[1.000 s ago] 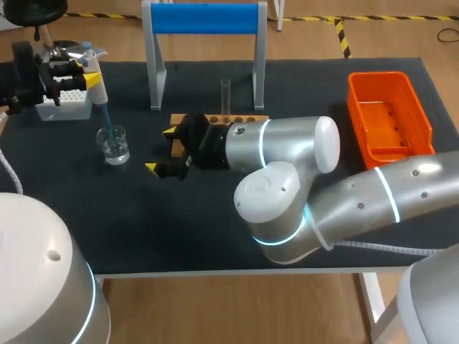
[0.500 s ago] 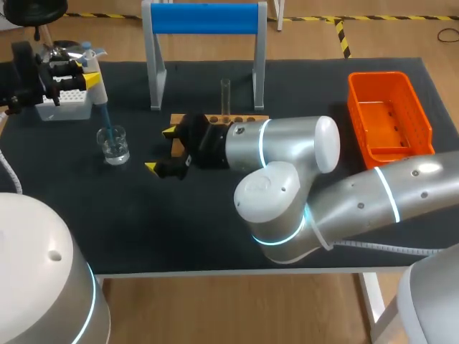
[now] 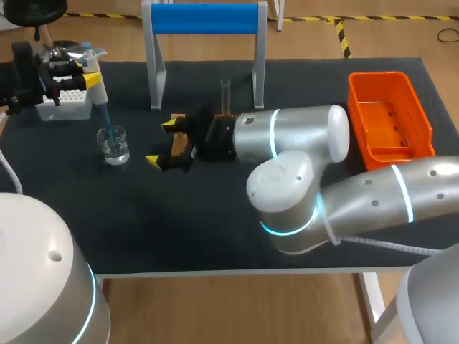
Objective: Invert the test tube, pick up the pipette, mount the tip to pipette, aspirate from beaker and dispense into the tube, eject the tip, return the pipette, and cap with the stopper.
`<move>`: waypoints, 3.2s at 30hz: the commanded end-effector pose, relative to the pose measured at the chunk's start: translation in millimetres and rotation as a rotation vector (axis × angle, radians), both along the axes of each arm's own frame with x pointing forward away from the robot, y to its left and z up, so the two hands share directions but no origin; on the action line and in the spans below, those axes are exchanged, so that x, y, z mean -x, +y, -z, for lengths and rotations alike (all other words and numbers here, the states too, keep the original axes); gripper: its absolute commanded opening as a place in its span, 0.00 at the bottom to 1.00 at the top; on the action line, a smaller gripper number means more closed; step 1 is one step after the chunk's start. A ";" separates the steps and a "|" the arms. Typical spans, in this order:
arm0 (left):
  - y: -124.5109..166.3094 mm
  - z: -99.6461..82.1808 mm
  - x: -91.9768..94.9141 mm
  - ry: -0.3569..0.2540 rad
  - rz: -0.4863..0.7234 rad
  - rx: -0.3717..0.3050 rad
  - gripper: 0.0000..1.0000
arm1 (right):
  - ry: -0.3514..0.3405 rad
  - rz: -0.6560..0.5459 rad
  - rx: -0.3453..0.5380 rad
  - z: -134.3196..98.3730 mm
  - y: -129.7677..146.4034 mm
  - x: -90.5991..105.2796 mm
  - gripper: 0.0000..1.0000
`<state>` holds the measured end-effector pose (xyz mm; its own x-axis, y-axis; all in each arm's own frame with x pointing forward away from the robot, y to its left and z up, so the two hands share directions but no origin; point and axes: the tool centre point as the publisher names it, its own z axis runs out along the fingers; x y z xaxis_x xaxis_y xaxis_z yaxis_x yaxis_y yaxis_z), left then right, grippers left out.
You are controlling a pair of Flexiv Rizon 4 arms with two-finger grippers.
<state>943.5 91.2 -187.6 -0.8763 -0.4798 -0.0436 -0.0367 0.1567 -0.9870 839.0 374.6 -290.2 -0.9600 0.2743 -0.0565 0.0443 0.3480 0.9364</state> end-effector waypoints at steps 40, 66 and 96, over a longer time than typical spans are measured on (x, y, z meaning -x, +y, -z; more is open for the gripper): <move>0.4 0.5 -0.2 -0.001 0.002 0.001 0.00 | 0.081 -0.644 -0.019 -174.4 -29.9 -51.4 1.00; 0.4 0.5 -0.2 -0.001 0.002 0.001 0.00 | -0.007 -0.535 -0.168 -205.3 30.0 -76.2 0.00; 0.4 0.5 -0.2 -0.001 0.002 0.001 0.00 | 0.020 -0.519 -0.371 -204.5 104.7 -86.1 0.00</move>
